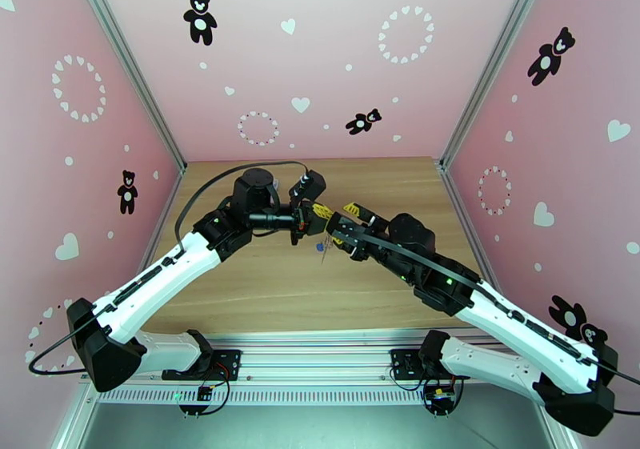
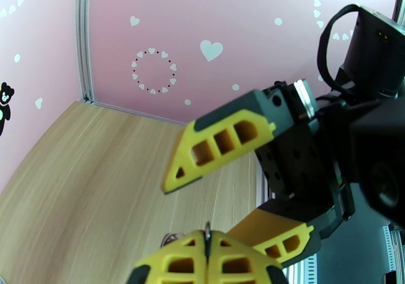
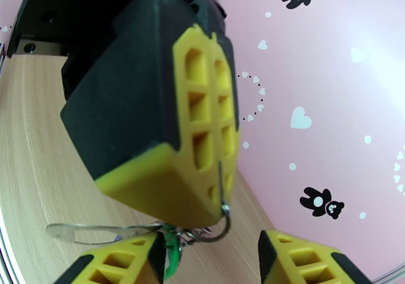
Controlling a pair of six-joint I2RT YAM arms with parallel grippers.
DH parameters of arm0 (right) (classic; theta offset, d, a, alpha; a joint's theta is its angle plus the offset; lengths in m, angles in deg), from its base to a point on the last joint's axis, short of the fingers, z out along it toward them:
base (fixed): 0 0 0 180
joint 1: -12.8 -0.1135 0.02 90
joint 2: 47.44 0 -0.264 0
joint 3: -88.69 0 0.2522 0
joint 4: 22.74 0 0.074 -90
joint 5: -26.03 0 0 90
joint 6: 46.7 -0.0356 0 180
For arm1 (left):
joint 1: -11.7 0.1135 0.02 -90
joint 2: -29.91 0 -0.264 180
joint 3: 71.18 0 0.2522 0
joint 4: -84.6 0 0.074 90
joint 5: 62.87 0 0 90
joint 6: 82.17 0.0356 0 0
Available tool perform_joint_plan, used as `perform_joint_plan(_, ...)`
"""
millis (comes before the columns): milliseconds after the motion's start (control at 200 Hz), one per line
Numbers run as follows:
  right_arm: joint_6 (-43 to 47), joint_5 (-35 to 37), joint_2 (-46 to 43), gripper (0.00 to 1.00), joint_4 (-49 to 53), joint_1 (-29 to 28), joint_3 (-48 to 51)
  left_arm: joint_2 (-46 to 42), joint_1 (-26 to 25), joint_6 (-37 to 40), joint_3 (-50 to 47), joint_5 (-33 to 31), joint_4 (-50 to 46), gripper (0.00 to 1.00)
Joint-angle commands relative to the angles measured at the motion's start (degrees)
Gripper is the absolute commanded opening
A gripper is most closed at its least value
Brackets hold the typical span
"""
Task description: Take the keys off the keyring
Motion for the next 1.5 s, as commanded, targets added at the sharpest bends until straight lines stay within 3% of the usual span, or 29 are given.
perform_joint_plan(0,0.8,0.3,-0.9,0.51,-1.6,-0.2,-1.3,0.5,-0.3,0.9,1.5,-0.2,0.3,0.0)
perform_joint_plan(561,2.1,-0.1,-0.4,0.22,1.5,-0.2,-1.8,0.6,-0.3,1.2,2.5,0.1,-0.9,0.0)
perform_joint_plan(936,3.4,-1.2,-0.1,0.14,1.6,-0.2,-2.0,0.7,-0.4,1.5,3.2,0.2,-1.7,0.0)
perform_joint_plan(1146,4.3,-0.4,-0.1,0.02,1.5,-0.2,-2.1,0.7,-0.5,2.0,4.1,0.2,-3.2,0.0)
perform_joint_plan(1496,9.2,1.5,-0.9,0.0,2.2,-0.1,-4.5,0.7,-2.3,5.1,7.3,-3.0,-12.7,0.0)
